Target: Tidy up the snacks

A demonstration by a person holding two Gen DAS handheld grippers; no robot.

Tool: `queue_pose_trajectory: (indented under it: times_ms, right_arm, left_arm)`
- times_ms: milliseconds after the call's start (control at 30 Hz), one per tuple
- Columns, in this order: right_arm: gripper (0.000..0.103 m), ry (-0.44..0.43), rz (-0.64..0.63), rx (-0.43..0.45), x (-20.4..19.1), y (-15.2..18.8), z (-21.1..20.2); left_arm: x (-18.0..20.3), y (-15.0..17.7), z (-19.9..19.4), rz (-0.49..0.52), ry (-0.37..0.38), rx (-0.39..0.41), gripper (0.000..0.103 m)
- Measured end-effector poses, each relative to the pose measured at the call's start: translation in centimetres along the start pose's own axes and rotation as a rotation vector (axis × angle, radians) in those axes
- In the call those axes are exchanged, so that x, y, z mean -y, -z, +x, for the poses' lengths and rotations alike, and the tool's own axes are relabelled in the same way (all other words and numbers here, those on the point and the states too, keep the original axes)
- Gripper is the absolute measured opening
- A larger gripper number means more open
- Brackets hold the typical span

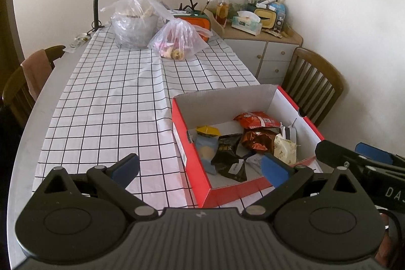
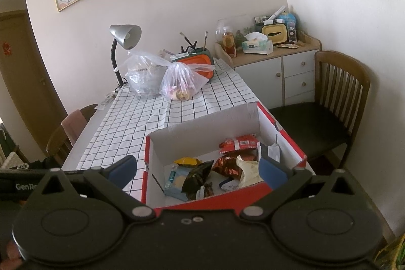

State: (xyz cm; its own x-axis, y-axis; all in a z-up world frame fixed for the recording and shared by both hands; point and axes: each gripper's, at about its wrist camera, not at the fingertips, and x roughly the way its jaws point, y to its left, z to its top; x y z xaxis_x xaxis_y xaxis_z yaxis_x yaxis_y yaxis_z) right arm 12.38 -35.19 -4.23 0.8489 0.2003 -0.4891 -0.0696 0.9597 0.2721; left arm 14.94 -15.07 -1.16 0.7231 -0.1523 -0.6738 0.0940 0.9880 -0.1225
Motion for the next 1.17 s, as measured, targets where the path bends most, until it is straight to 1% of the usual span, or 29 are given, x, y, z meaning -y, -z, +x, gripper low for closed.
queue_pose_trajectory:
  times_ms: [1167]
  right_arm:
    - [0.103,0.030,0.030,-0.020,-0.47,0.74,0.06]
  left_arm:
    - [-0.39,0.38,-0.34,-0.004,0.007,-0.007,0.103]
